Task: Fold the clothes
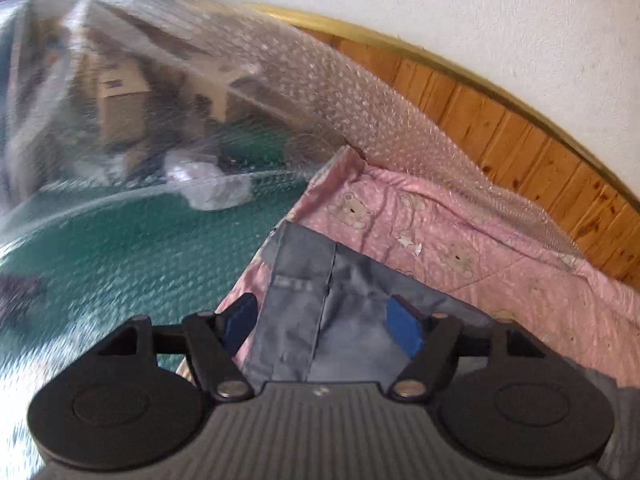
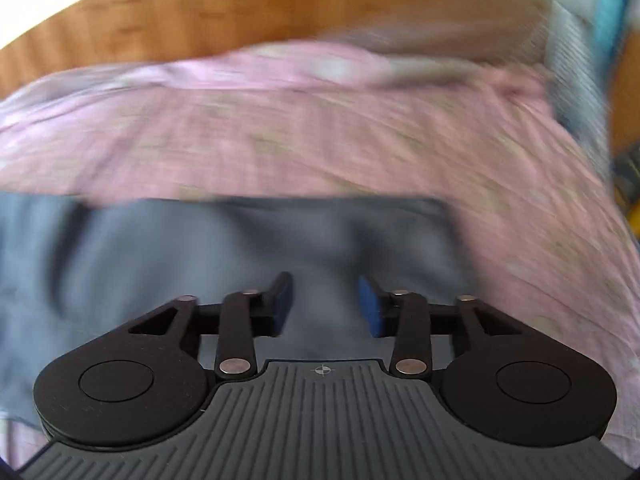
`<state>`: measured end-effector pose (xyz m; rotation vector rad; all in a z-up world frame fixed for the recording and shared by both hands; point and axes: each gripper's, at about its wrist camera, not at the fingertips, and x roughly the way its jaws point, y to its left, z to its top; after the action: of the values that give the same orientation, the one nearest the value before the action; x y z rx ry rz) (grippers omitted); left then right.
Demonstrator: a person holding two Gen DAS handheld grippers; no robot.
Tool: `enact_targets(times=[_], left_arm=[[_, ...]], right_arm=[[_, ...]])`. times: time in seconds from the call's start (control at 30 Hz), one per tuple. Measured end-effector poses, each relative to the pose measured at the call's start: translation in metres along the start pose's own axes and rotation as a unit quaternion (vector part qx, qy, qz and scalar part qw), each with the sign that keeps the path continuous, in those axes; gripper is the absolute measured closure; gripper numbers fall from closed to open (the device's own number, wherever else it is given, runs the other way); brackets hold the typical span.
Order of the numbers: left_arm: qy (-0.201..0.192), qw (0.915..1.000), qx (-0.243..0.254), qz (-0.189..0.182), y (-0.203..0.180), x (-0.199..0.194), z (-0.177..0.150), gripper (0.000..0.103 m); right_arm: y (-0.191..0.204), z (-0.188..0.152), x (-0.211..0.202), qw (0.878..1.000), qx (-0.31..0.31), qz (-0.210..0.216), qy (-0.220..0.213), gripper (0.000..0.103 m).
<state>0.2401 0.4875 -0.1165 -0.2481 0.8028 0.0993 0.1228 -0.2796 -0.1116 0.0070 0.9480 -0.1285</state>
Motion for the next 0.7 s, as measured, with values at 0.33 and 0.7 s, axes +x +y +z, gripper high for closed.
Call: enact_targets(times=[0.33, 0.7], left_arm=[[0.023, 0.9831, -0.028, -0.18, 0.06, 0.072, 0.005, 0.088], [-0.032, 0.9436, -0.011, -0.329, 0.078, -0.035, -0.009, 0.094]], right_arm=[[0.284, 0.107, 0.017, 0.974, -0.18, 0.135, -0.012, 0.043], [0.526, 0.209, 0.054, 0.903, -0.303, 0.301, -0.034, 0.038]])
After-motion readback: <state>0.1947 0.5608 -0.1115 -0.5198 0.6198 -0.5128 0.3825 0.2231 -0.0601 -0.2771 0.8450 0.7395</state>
